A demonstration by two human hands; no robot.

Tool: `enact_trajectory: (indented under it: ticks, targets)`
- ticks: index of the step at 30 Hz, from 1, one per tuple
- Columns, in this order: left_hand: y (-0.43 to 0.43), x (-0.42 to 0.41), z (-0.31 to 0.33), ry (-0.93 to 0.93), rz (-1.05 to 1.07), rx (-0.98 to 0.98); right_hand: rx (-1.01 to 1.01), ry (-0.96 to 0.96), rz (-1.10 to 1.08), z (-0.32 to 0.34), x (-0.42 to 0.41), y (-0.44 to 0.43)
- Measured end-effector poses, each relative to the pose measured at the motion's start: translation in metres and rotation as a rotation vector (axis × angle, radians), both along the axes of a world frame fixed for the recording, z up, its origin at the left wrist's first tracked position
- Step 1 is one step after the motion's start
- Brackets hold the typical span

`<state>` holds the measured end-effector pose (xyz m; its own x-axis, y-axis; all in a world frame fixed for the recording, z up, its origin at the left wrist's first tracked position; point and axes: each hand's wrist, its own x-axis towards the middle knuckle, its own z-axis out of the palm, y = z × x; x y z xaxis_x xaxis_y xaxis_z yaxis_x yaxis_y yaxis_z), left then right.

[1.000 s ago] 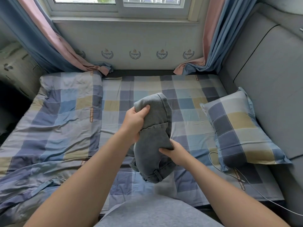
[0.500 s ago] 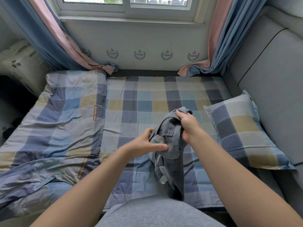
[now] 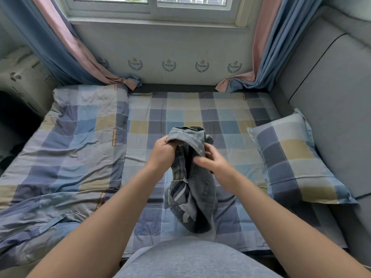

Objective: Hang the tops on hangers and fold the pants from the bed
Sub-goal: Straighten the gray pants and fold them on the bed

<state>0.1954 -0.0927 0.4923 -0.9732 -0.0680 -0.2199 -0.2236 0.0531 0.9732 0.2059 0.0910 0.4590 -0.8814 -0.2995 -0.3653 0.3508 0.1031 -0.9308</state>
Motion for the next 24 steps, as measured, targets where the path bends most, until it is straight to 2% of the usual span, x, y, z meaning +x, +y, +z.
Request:
enact_trajectory:
  ticks: [2,5,7,9,10,13,15,17,19,21,24]
  targets:
    - [0.002,0.000,0.005,-0.022,-0.015,-0.011,0.106,0.058,0.060,-0.013,0.010,-0.007]
    - [0.003,0.001,0.009,-0.042,-0.038,-0.006,0.448,0.206,-0.043,-0.039,0.014,-0.010]
    - [0.001,0.001,0.008,-0.045,-0.006,0.004,0.659,0.173,-0.022,-0.060,0.015,-0.002]
    - [-0.005,-0.001,0.004,-0.056,0.057,-0.001,0.768,0.059,0.007,-0.080,0.016,0.010]
    - [-0.010,-0.002,0.000,-0.061,0.083,-0.039,0.754,-0.009,-0.019,-0.087,0.016,0.016]
    - [-0.027,-0.004,-0.015,-0.142,0.059,-0.311,0.505,-0.145,-0.286,-0.082,0.002,0.030]
    - [-0.036,0.000,-0.025,-0.309,-0.065,-0.514,0.478,-0.078,-0.385,-0.063,-0.015,0.036]
    - [-0.039,0.009,-0.030,-0.447,-0.266,-0.703,0.527,0.054,-0.341,-0.038,-0.026,0.037]
    - [-0.034,0.015,-0.036,-0.495,-0.379,-0.800,0.570,0.195,-0.239,-0.012,-0.031,0.030]
    - [-0.023,0.018,-0.042,-0.414,-0.372,-0.865,0.612,0.319,-0.117,0.011,-0.031,0.018]
    - [-0.002,0.020,-0.043,-0.147,-0.324,-0.927,0.623,0.437,0.040,0.034,-0.029,-0.005]
